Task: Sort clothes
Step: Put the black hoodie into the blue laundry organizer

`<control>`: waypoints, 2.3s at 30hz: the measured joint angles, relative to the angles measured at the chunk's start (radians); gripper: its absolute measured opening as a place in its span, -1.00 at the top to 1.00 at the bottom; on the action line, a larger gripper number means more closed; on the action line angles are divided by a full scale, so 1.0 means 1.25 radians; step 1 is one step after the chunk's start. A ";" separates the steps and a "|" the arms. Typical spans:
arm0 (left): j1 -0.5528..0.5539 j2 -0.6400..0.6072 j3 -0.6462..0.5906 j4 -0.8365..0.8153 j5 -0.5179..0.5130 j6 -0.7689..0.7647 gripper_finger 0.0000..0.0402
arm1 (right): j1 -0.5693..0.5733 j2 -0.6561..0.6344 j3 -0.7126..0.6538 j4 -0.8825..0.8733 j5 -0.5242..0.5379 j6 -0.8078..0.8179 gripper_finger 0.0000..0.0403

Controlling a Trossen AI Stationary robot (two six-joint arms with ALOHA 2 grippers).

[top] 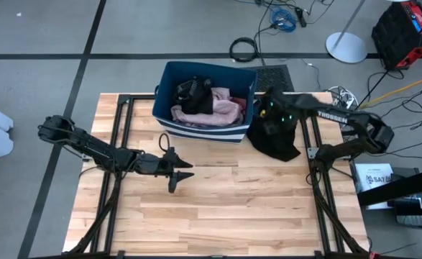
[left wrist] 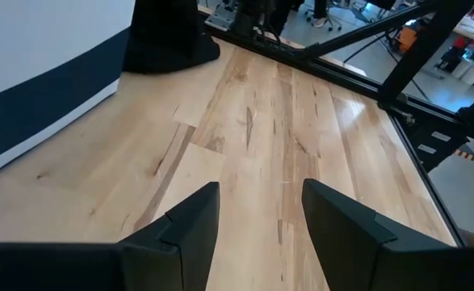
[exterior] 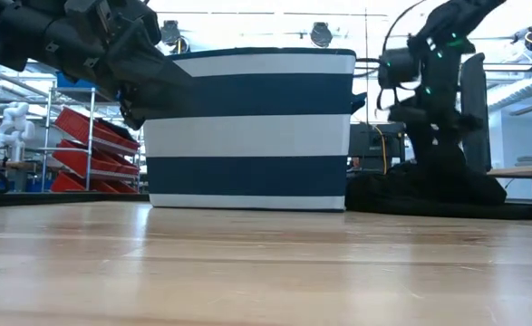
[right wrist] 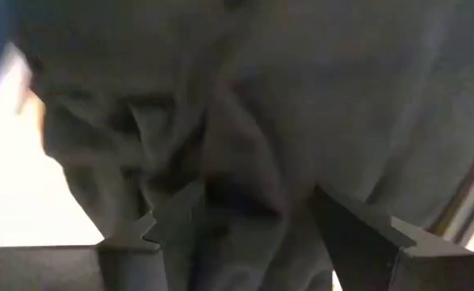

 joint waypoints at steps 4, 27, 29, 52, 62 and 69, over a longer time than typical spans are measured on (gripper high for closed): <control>0.002 0.000 0.000 0.001 -0.014 0.005 0.07 | 0.049 -0.001 -0.074 0.014 0.002 0.016 0.00; 0.002 0.000 0.000 0.000 -0.030 0.019 0.07 | 0.572 -0.028 0.038 0.045 -0.082 0.171 0.99; 0.002 0.000 0.000 0.002 -0.030 0.019 0.07 | 0.634 -0.028 0.064 0.076 -0.083 0.180 0.99; -0.070 0.000 -0.001 0.066 -0.065 -0.086 0.07 | 0.885 -0.007 0.090 0.525 0.004 0.060 0.71; -0.188 0.004 -0.001 0.020 -0.134 -0.178 0.07 | 0.963 -0.008 0.090 0.021 0.055 0.403 0.26; -0.264 0.046 -0.001 0.063 -0.259 -0.210 0.07 | 1.080 0.000 0.090 0.188 0.176 0.409 0.21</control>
